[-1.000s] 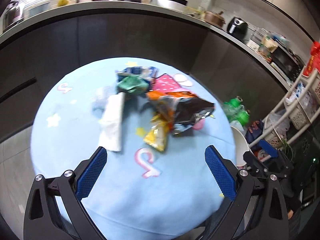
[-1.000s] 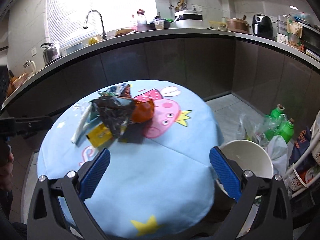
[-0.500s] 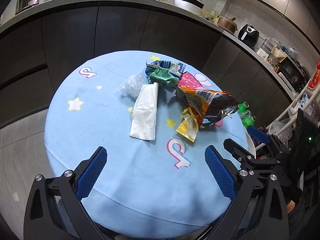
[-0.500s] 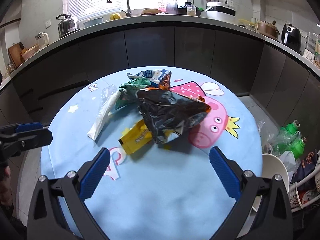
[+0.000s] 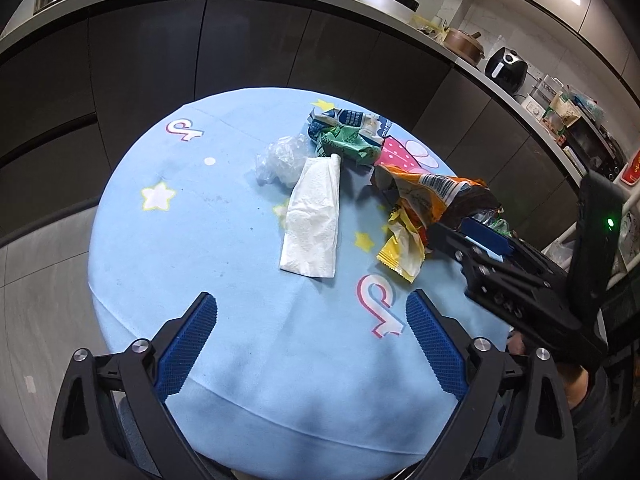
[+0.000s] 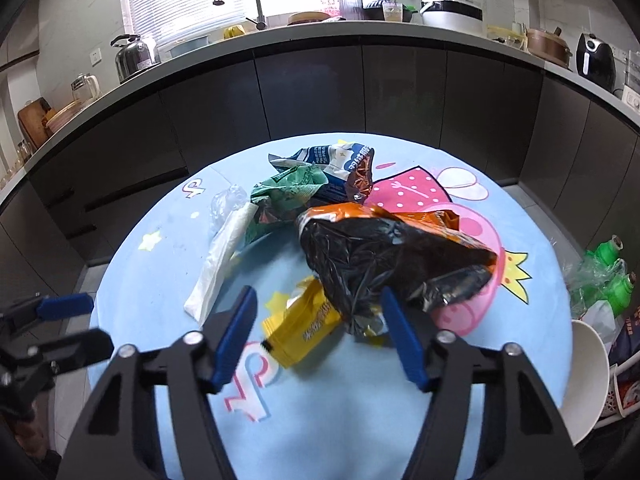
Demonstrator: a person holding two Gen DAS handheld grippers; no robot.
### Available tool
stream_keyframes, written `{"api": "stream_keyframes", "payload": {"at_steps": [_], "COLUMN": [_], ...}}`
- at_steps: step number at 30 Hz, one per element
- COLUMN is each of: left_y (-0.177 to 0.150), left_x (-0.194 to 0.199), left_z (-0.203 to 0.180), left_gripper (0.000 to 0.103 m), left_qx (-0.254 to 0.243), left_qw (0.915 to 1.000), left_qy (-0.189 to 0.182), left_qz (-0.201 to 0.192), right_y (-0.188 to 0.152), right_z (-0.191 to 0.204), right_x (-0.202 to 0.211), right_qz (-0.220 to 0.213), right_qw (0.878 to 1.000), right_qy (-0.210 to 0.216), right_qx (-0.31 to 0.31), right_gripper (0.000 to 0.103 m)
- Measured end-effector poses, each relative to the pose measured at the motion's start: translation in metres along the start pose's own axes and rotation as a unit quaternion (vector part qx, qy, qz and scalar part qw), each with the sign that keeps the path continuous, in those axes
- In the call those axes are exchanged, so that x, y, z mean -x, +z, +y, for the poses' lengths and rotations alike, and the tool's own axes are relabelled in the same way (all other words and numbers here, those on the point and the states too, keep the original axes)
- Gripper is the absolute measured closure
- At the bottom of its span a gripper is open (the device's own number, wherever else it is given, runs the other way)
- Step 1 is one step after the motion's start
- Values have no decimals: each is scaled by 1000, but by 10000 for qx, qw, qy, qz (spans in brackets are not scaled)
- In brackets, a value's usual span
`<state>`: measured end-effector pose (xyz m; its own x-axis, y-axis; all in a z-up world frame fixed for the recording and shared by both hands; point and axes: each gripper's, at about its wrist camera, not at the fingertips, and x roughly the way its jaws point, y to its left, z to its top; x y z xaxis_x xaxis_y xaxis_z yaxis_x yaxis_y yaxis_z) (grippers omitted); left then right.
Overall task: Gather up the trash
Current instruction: 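Move both open tools back over the remaining trash on the table, then grasp the white tissue with the left gripper while the right gripper grasps the orange chip bag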
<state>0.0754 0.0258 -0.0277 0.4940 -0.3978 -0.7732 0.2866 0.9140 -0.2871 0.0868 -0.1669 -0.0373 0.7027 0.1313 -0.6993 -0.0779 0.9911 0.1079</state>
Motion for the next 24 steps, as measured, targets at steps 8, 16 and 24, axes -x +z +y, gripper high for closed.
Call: {"api": "stream_keyframes", "payload": {"at_steps": [8,16,24], "left_y": [13,35,51], "left_x": [-28,-69,-102], "left_z": [11,1,0], "left_gripper": [26,34,56], "left_qx": [150,-8,-37], "left_qw": [9996,9993,9980], "left_qy": [-108,-56,206], "left_qz": [190,360,595], "right_y": [6,-17,-29], "right_z": [-10,-20,-28], "right_x": [-24,32,54], "right_qz": [44,-382,-454], "right_qw": [9998,9991,9985], "right_qy": [20,-57,37], "right_qx": [-198,-153,-297], "right_gripper": [100,100,99]}}
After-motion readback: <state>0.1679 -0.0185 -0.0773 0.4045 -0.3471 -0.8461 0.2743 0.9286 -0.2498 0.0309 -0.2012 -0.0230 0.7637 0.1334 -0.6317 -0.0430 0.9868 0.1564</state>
